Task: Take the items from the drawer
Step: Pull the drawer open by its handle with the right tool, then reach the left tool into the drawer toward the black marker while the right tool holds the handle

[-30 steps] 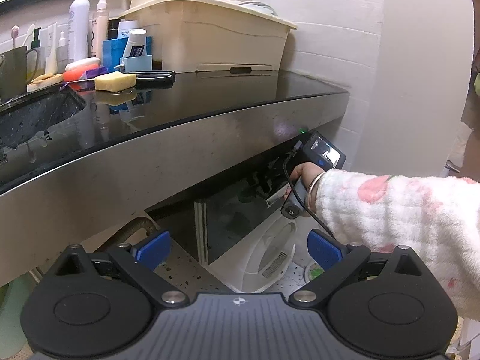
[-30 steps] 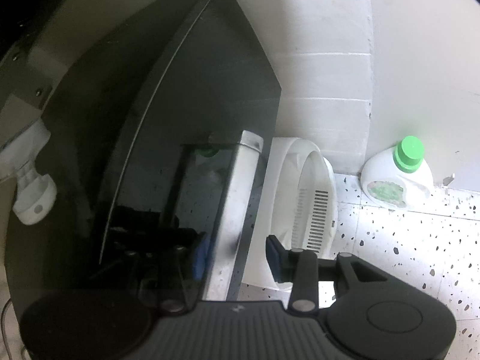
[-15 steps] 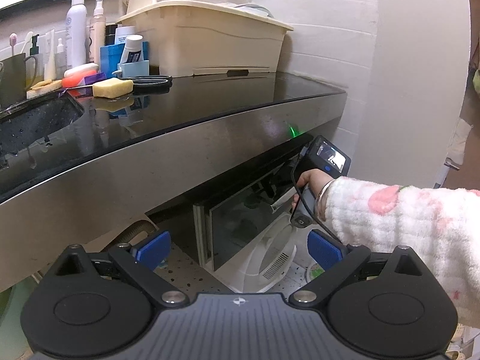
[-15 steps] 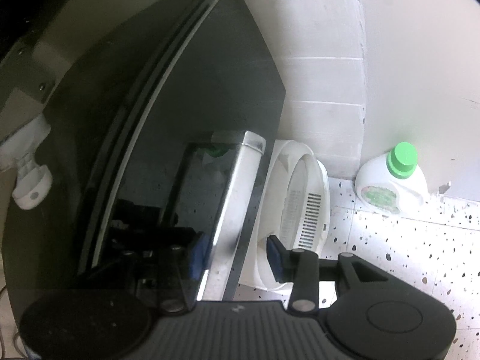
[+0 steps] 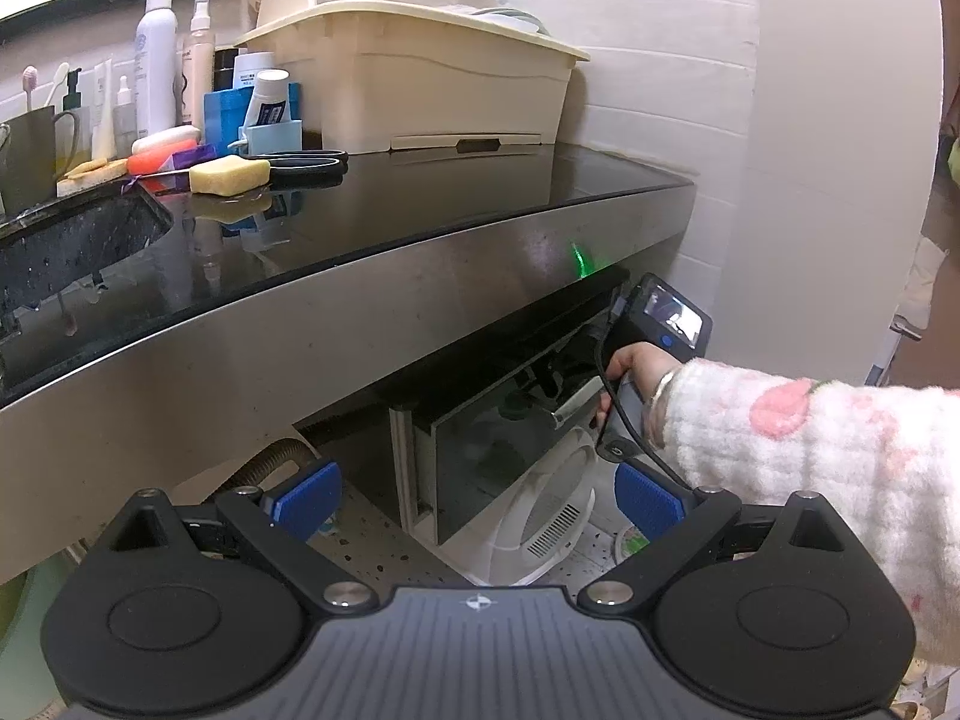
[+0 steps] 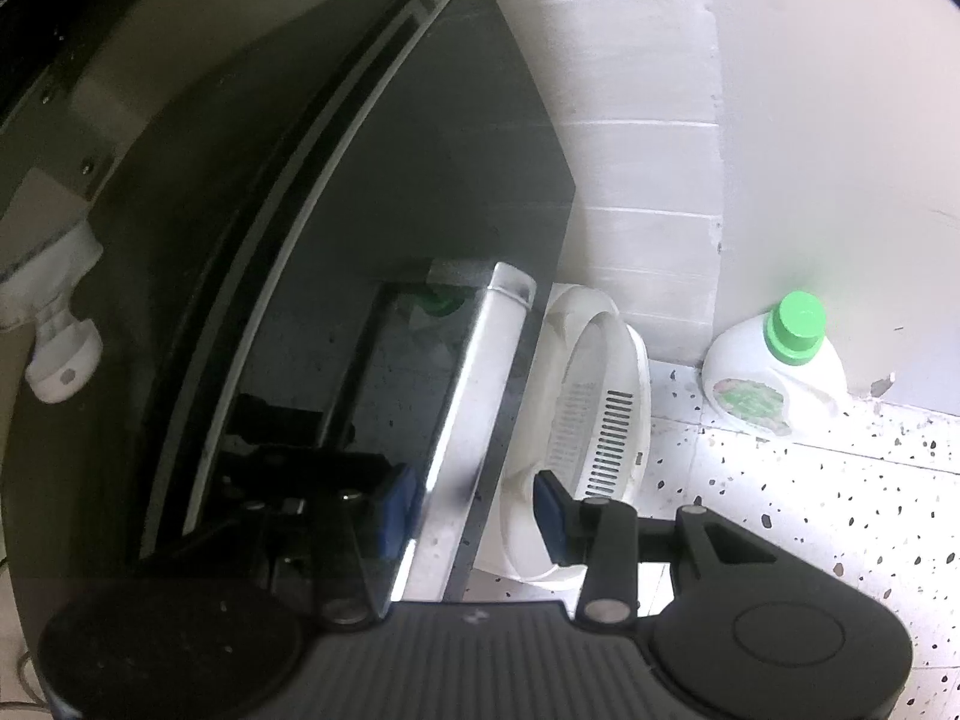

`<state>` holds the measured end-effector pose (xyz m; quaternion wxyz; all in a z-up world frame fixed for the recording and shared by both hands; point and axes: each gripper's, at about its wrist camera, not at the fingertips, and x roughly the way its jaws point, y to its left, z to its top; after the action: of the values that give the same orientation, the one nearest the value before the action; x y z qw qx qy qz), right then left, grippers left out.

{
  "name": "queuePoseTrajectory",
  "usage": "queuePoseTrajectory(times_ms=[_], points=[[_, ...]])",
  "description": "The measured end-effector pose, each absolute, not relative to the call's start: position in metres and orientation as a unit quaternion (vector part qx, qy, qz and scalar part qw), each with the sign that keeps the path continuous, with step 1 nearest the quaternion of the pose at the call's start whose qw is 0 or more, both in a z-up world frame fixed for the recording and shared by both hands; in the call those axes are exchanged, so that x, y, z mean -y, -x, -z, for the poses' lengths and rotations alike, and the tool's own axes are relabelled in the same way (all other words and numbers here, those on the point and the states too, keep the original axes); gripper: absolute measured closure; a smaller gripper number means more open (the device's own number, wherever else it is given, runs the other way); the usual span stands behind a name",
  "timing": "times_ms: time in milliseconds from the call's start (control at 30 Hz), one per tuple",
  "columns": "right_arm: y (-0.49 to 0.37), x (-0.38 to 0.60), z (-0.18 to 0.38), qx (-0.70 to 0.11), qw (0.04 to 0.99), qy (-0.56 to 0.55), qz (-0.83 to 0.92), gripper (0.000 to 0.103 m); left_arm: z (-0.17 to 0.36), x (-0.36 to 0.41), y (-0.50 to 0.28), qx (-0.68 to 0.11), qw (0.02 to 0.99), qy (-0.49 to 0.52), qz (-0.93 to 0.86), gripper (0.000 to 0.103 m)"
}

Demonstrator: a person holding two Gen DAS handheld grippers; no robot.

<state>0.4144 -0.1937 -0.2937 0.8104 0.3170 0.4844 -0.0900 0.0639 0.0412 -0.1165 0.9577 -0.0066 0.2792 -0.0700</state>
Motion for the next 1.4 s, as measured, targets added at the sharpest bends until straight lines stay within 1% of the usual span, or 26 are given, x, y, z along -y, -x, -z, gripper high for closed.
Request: queuePoseTrajectory(times_ms=[300,400,500,567,633,967,1200,1400], points=[[-0.37,0.237,0.294,-0.486,0.8,-0.341,0.09,0.063,0.111,-0.038,-0.058,-0.266,0.96,0.015,0.079,0.004],[-0.356,0.248,0.293,-0.484,0.801,-0.341,0.089,0.065,0.109,-0.034,-0.054,-0.261,0.962,0.014,0.084,0.004],[-0.345,0.257,0.291,-0.484,0.802,-0.34,0.088,0.073,0.106,-0.031,-0.051,-0.258,0.962,0.01,0.086,0.004],[-0.34,0.26,0.289,-0.485,0.802,-0.338,0.086,0.081,0.104,-0.028,-0.049,-0.256,0.963,0.007,0.086,0.004],[-0.335,0.264,0.288,-0.485,0.802,-0.337,0.086,0.083,0.102,-0.026,-0.048,-0.256,0.963,0.004,0.085,0.004],[-0.307,0.284,0.286,-0.48,0.809,-0.329,0.084,0.083,0.101,-0.018,-0.053,-0.253,0.962,0.0,0.097,0.004],[-0.295,0.291,0.281,-0.478,0.814,-0.32,0.081,0.082,0.105,-0.012,-0.057,-0.268,0.957,0.01,0.115,0.004],[-0.29,0.29,0.278,-0.473,0.821,-0.309,0.08,0.082,0.109,-0.004,-0.057,-0.273,0.955,0.0,0.116,0.004]])
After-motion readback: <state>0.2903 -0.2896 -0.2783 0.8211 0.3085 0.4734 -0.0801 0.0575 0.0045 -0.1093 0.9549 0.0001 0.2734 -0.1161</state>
